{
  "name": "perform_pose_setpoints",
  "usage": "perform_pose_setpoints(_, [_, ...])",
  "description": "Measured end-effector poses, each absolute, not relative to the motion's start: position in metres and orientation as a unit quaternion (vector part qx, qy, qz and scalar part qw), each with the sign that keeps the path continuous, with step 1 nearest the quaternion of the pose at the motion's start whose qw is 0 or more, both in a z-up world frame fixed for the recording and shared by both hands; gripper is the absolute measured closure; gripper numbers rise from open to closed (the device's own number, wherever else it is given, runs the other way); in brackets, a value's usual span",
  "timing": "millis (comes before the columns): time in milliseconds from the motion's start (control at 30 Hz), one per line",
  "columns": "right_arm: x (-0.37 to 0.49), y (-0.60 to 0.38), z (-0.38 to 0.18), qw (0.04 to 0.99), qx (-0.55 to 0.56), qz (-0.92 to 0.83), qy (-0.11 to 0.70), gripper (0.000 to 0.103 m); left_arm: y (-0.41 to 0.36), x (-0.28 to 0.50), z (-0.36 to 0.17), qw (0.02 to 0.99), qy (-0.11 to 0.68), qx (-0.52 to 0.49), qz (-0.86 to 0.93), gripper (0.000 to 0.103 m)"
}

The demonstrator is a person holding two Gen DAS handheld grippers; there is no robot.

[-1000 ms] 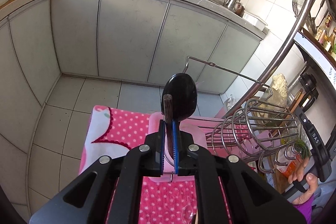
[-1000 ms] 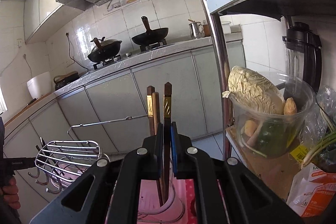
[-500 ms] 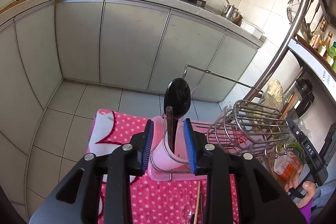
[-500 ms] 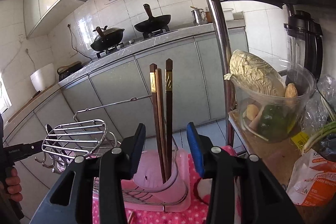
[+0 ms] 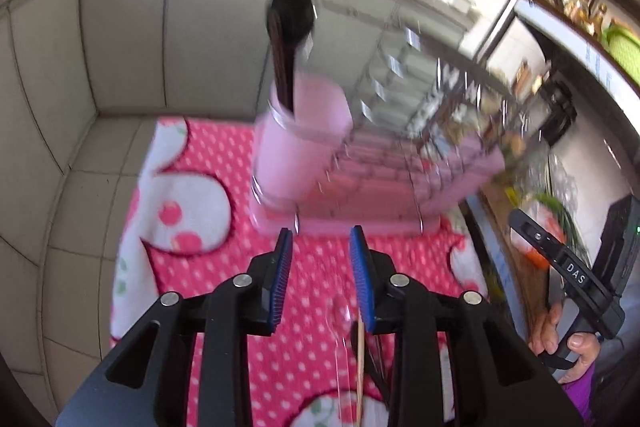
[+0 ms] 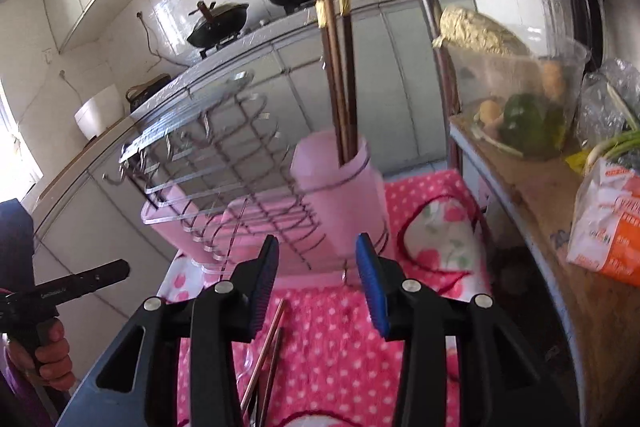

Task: Organize utensils
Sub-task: 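Grasp the clear plastic spoon with the left tool while the right grasps a dark chopstick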

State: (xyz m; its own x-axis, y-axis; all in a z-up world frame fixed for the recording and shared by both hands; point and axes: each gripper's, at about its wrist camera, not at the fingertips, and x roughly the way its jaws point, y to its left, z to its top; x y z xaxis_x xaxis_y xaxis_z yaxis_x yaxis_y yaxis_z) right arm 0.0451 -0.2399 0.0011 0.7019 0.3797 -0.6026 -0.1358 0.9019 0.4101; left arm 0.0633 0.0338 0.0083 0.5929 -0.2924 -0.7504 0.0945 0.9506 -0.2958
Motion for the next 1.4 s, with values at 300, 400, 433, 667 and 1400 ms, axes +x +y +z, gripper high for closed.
perform_pose_setpoints(300, [0.037,-0.199,-0.063,0.833,0.184,0.194,0.485,0.079,0.007,0.071,-0.084,0.803,0.566,-0.136,-0.127,0.074])
perform_pose_setpoints(400, [0.037,-0.195,-0.073,0.82,0.193,0.199,0.501,0.079,0.003,0.082,-0.101,0.787,0.588,-0.141,-0.122,0.074])
perform_pose_setpoints(433, [0.037,-0.194,-0.076,0.818,0.195,0.199,0.504,0.079,0.003,0.084,-0.105,0.785,0.591,-0.143,-0.12,0.074])
perform_pose_setpoints(667, [0.041,-0.184,-0.085,0.811,0.194,0.204,0.512,0.079,-0.007,0.097,-0.123,0.778,0.601,-0.14,-0.119,0.09])
perform_pose_setpoints(1400, [0.114,-0.138,-0.115,0.777,0.151,0.178,0.584,0.093,0.051,0.077,-0.109,0.812,0.555,-0.16,-0.079,0.101])
